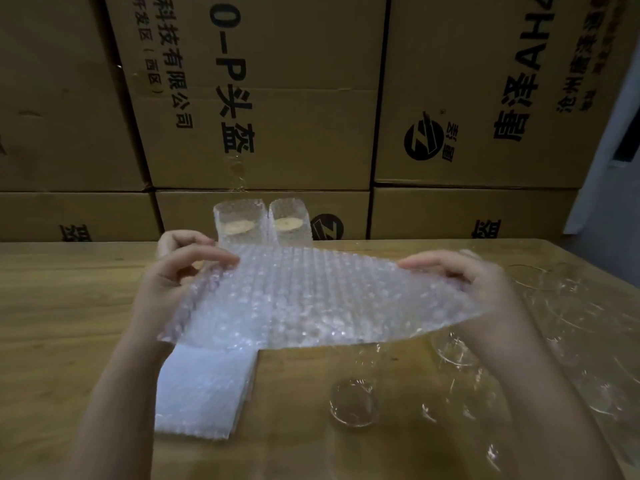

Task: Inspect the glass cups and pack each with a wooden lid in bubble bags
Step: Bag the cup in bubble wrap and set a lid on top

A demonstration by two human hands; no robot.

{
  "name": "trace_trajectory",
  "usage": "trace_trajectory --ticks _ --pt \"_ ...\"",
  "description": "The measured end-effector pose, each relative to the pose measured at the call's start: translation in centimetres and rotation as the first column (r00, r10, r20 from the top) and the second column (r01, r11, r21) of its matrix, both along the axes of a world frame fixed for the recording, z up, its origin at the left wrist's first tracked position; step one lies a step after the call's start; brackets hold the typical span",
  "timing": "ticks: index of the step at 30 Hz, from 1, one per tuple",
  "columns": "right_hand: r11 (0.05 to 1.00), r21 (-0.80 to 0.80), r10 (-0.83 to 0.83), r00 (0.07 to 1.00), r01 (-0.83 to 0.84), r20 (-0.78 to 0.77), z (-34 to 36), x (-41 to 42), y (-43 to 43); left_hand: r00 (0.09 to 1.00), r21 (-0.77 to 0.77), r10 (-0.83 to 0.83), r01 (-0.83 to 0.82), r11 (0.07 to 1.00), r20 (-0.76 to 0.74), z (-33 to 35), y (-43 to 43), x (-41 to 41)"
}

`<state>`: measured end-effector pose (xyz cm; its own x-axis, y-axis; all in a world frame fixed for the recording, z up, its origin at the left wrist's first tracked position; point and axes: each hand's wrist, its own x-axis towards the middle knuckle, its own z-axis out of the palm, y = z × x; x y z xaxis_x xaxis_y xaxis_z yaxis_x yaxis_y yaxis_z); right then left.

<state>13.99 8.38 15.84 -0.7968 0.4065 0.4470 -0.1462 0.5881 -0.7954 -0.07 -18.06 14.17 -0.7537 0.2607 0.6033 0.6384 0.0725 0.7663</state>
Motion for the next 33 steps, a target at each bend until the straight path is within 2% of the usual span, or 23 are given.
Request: trace_trajectory --ticks 3,5,7,11,14,16,17,20,22,25,27,29,31,33 --pt "0.997 -0.048 0.053 0.999 -0.053 0.01 -0.2 0.2 0.0 0.994 -0.05 0.075 -0.079 0.996 -0.081 0.0 0.1 0.2" --pt "0.989 -0.121 0.084 0.996 -0.084 -0.008 -0.2 0.1 -0.1 0.997 -0.028 0.069 -0.07 0.997 -0.03 -0.5 -0.2 -0.1" --pt "0.96 -0.254 0.108 0.993 -0.119 -0.055 0.0 0.0 -0.3 0.998 0.008 -0.018 0.018 1.0 0.058 -0.6 -0.6 0.1" --pt "0.797 -0.565 0.177 0.977 -0.213 -0.118 0.3 -0.1 -0.2 0.989 0.049 -0.084 0.078 0.996 0.122 -0.9 -1.3 -0.4" --pt "0.682 -0.674 0.228 0.958 -0.283 -0.171 0.3 -0.1 0.4 0.96 0.193 -0.21 0.174 0.966 0.185 -1.1 -1.4 -0.9" --pt "0.611 -0.708 0.281 0.933 -0.354 -0.224 0.1 -0.3 0.6 0.957 0.221 -0.236 0.196 0.955 0.172 -1.2 -1.5 -1.2" --pt "0.61 -0.703 0.291 0.928 -0.366 -0.231 0.0 -0.4 0.6 0.962 0.203 -0.217 0.183 0.962 0.166 -1.3 -1.5 -1.3" --pt "0.701 -0.625 0.279 0.939 -0.343 -0.202 -0.5 -0.8 0.3 0.969 0.122 -0.143 0.12 0.985 0.202 -1.6 -1.4 -1.3" --pt "0.751 -0.567 0.273 0.941 -0.337 -0.198 -0.6 -1.1 -0.1 0.972 0.017 -0.024 0.021 1.0 0.235 -1.7 -1.2 -1.5" --pt "0.844 -0.45 0.233 0.955 -0.291 -0.181 -0.7 -1.4 -0.8 0.952 -0.234 0.293 -0.267 0.935 0.085 -0.8 0.1 -0.9" --pt "0.902 -0.352 0.213 0.967 -0.25 -0.141 -0.9 -1.7 -1.6 0.936 -0.293 0.348 -0.345 0.892 -0.042 0.1 1.3 0.4" --pt "0.924 -0.294 0.219 0.969 -0.245 -0.118 -1.1 -1.9 -2.6 0.965 -0.331 0.251 -0.263 0.906 -0.079 1.0 2.6 2.1" --pt "0.933 -0.253 0.236 0.966 -0.256 -0.107 -1.3 -2.1 -3.7 0.998 -0.356 0.047 -0.031 0.934 0.036 1.8 3.8 4.1" --pt "0.935 -0.218 0.257 0.958 -0.28 -0.127 -1.5 -2.3 -4.7 0.973 -0.341 -0.129 0.189 0.921 0.191 2.3 4.6 5.6"
